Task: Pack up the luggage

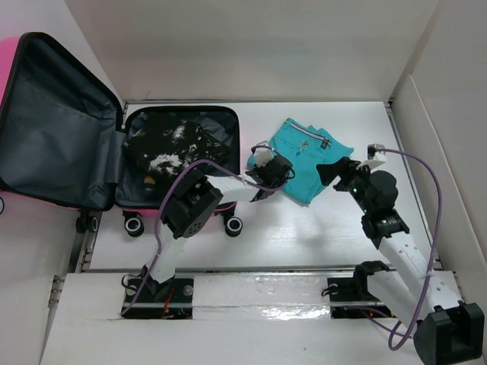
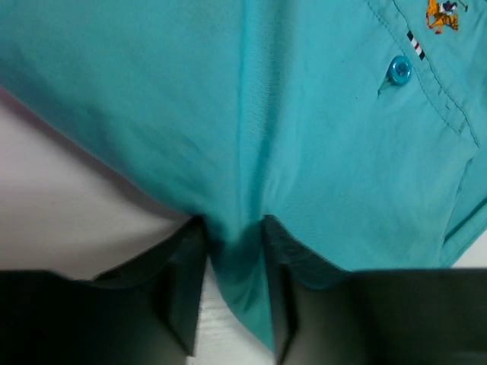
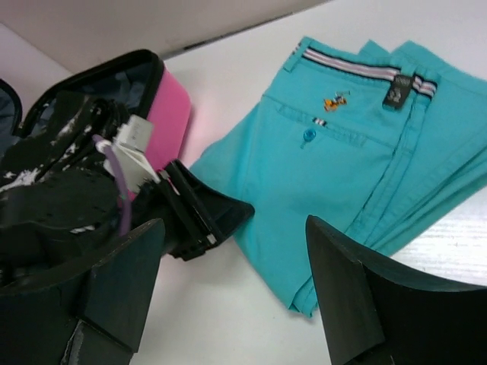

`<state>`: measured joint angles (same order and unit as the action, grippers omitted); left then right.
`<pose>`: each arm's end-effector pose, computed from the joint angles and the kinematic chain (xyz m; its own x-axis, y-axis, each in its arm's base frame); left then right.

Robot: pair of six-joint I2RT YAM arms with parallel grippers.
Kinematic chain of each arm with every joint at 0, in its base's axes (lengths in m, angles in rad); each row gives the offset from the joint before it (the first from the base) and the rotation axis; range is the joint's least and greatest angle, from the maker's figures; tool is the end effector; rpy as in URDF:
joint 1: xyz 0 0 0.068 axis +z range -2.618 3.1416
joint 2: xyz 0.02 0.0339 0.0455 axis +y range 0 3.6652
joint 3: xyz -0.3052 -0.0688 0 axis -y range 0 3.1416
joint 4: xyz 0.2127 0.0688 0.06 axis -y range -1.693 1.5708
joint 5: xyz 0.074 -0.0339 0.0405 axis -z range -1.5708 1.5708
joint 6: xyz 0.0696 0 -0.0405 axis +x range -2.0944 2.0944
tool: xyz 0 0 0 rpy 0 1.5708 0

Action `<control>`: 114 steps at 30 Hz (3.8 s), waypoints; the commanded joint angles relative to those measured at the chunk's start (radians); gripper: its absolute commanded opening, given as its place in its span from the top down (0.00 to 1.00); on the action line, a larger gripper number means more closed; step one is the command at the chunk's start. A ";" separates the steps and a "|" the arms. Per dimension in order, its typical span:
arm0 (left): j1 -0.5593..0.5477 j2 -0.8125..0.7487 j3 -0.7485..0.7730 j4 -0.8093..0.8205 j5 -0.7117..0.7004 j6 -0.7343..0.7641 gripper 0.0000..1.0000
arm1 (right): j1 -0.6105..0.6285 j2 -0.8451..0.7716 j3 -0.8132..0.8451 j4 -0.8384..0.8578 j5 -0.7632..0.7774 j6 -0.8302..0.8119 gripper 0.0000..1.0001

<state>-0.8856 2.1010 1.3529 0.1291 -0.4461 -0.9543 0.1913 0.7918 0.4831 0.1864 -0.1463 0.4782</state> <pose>0.3286 -0.3546 0.1967 -0.6008 -0.4280 -0.6752 -0.0243 0.8540 -0.5198 0.1632 0.0419 0.3058 -0.2583 0.4137 -0.8730 -0.2380 0.8486 0.4725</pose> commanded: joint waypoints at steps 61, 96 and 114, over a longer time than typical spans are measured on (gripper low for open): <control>1.183 -0.774 -0.386 -0.154 0.302 0.652 1.00 | -0.023 -0.218 0.106 -0.053 -0.039 -0.108 0.19; 1.153 -1.293 -0.411 -0.688 -0.647 0.299 0.25 | 0.006 -0.100 0.129 0.001 -0.282 -0.159 0.69; 1.238 -1.013 -0.230 -0.585 -0.592 0.443 0.49 | 0.092 -0.100 0.130 -0.074 -0.149 -0.216 0.67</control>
<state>0.3420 1.0801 1.0874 -0.5003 -1.0660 -0.5396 0.2550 0.7124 0.5800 0.1120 -0.3626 0.2939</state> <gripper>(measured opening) 0.512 0.325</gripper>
